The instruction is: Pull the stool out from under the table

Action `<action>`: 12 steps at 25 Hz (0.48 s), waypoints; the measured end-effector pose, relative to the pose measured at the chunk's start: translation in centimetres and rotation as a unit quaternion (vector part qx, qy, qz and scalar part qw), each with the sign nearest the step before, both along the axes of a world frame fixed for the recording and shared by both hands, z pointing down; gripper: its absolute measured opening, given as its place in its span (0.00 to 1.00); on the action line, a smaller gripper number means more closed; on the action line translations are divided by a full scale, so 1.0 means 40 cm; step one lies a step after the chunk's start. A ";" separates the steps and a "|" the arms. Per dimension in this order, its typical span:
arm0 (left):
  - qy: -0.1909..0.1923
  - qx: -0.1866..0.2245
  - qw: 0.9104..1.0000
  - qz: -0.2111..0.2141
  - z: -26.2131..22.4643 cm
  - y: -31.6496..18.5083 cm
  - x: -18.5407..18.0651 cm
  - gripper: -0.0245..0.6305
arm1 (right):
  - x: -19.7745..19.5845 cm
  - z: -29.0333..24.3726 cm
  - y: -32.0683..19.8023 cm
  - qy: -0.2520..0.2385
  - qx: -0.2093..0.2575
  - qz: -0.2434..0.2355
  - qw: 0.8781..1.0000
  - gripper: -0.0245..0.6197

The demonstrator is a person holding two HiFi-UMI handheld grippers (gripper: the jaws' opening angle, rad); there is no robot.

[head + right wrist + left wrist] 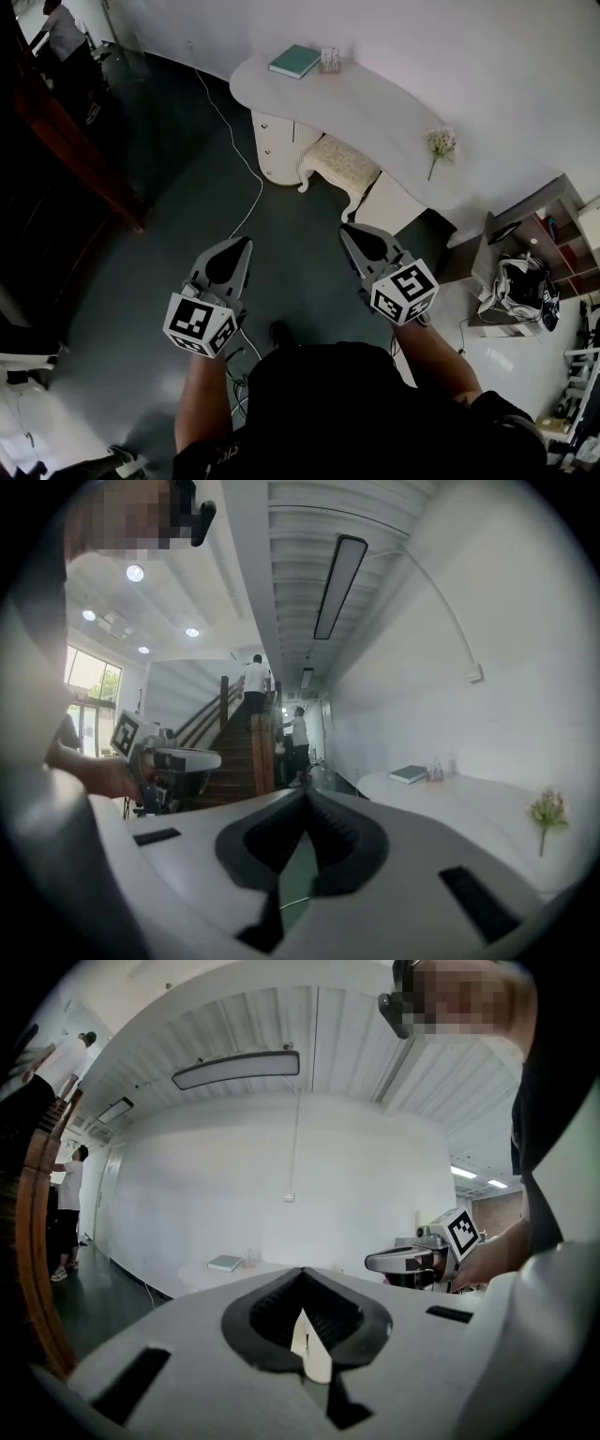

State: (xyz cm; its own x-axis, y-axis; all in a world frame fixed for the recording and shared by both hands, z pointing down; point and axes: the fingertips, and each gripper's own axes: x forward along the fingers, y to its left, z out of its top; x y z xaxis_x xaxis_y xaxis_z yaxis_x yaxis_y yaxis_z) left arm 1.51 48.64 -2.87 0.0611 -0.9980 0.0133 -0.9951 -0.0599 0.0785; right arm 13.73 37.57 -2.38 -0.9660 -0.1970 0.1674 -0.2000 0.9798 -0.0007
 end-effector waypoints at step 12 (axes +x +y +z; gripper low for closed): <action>0.045 0.000 0.999 0.006 0.096 -0.102 -0.176 0.05 | -0.165 0.135 -0.067 0.040 -0.052 0.006 0.998 0.05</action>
State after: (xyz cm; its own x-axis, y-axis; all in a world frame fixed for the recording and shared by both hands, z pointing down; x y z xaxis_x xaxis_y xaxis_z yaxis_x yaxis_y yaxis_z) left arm -5.54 44.56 0.97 0.0746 -0.9972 0.0077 -0.9833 -0.0722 0.1671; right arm 7.14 34.87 3.02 -0.9467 -0.1858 0.2633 -0.2148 0.9729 -0.0859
